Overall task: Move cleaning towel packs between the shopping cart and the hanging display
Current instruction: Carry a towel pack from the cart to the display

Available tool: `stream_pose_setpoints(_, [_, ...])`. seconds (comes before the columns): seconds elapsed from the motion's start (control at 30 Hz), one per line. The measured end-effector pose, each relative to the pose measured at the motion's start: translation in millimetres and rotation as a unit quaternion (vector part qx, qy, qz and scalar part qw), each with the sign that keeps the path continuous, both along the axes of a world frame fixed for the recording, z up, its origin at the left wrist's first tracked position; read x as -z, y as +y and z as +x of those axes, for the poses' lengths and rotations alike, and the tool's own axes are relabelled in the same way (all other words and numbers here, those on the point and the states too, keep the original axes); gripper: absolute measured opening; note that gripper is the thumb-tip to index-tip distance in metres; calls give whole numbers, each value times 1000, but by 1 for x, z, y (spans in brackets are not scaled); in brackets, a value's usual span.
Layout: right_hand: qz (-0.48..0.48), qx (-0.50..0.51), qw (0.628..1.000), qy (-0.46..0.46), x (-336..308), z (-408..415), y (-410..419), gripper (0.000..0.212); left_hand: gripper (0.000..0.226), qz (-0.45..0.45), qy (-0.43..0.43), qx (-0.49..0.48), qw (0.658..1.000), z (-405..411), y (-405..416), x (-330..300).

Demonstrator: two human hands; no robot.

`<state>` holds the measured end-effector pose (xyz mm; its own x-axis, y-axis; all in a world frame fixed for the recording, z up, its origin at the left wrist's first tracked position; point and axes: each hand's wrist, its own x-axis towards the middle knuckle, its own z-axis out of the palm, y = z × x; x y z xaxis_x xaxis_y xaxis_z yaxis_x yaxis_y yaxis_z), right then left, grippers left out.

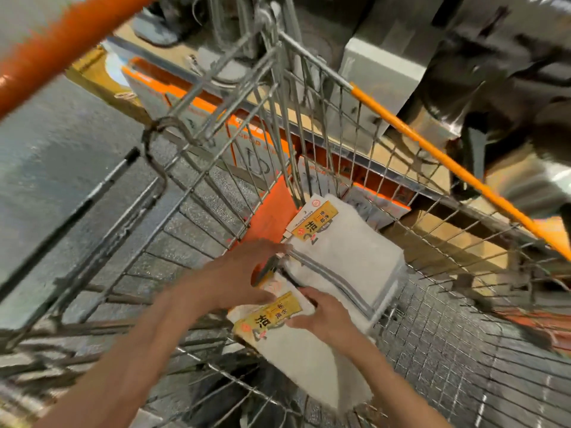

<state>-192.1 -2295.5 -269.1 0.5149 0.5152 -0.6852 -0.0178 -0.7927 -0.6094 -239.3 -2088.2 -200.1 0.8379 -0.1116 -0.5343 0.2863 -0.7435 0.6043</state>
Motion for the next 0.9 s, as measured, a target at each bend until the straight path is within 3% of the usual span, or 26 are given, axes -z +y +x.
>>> stream_pose_setpoints(0.2, [145, 213, 966, 21, -103, 18, -6, 32, 82, -31, -126, -74, 989, 2, -18, -56])
stream_pose_setpoints(0.3, [201, 254, 946, 2, -156, 30, -10, 30, 86, -6, -221, -105, 970, 7, -26, -91])
stream_pose_setpoints(0.4, [237, 286, 928, -10, -205, 39, -16, 26, 83, -52, -282, -157, 945, 15, -29, -128])
stream_pose_setpoints(0.63, [350, 351, 868, 17, -304, 52, -27, 39, 69, -134, -398, -177, 890, 28, -61, -218])
stream_pose_setpoints(0.77, [391, 341, 855, 29, -352, 51, -37, 47, 68, -139, -399, -209, 882, 27, -77, -252])
stream_pose_setpoints(0.9, [410, 355, 840, 23, -375, 44, -46, 47, 66, -201, -378, -202, 881, 22, -89, -264])
